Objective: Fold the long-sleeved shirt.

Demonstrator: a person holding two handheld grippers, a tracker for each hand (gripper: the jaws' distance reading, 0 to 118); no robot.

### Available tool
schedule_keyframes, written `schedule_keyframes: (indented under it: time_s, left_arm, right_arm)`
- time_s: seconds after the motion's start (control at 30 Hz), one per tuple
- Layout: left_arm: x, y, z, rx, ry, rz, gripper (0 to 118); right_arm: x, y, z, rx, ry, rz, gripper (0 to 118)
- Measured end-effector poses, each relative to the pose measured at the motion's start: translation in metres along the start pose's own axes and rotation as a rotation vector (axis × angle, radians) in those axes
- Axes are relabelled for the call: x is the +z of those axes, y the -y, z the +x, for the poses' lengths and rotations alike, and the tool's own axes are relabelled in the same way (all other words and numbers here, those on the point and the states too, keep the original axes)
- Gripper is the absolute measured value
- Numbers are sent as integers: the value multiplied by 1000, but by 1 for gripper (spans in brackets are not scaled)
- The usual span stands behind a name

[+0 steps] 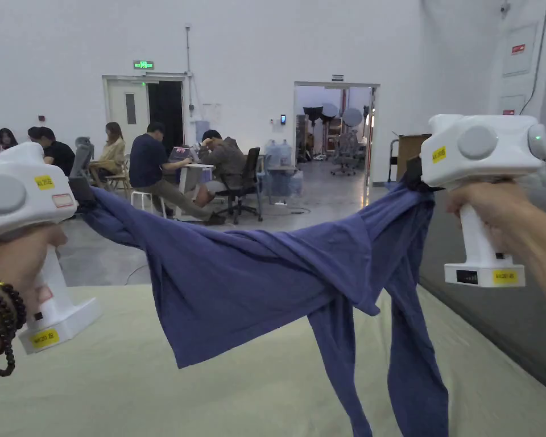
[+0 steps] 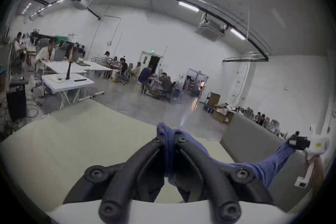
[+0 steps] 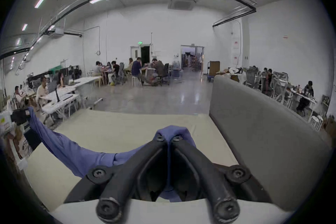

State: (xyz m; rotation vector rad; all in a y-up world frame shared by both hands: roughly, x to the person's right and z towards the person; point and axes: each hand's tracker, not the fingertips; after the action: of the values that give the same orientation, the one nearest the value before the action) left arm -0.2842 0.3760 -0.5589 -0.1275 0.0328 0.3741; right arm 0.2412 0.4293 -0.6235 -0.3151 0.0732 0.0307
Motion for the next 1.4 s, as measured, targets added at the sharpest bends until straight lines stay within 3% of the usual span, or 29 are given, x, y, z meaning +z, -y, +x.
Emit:
schedule_keyframes:
  time_s: [0.27,0.47,0.67,0.77,1.03,1.17,1.33,1.4]
  left_arm:
    - [-2,32,-1,-132,11,-22,4]
    - [-14,152,-44,-178,-22,-221,4]
    - [-9,273,-93,-146,-59,-458,4]
    - [1,297,-104,-128,-56,-482,4]
    - [84,301,-98,-142,18,-401,4]
    - [145,338,-94,-208,-102,-448,4]
    - [194,377,-108,-143,-169,-515,5]
    - [196,390,-114,-133,-193,-589,27]
  right_arm:
    - [-26,50,2,-5,-15,-43,0]
    - [-77,193,-5,-82,-43,-274,0]
    - [-119,344,-15,-31,-34,-549,0]
    - [-121,379,-15,-59,-36,-593,0]
    - [-39,392,-13,-87,-67,-524,0]
    - [19,427,-12,-61,-51,-559,0]
    - [54,476,-3,-51,-20,-652,0]
    - [46,496,-5,-39,-15,-713,0]
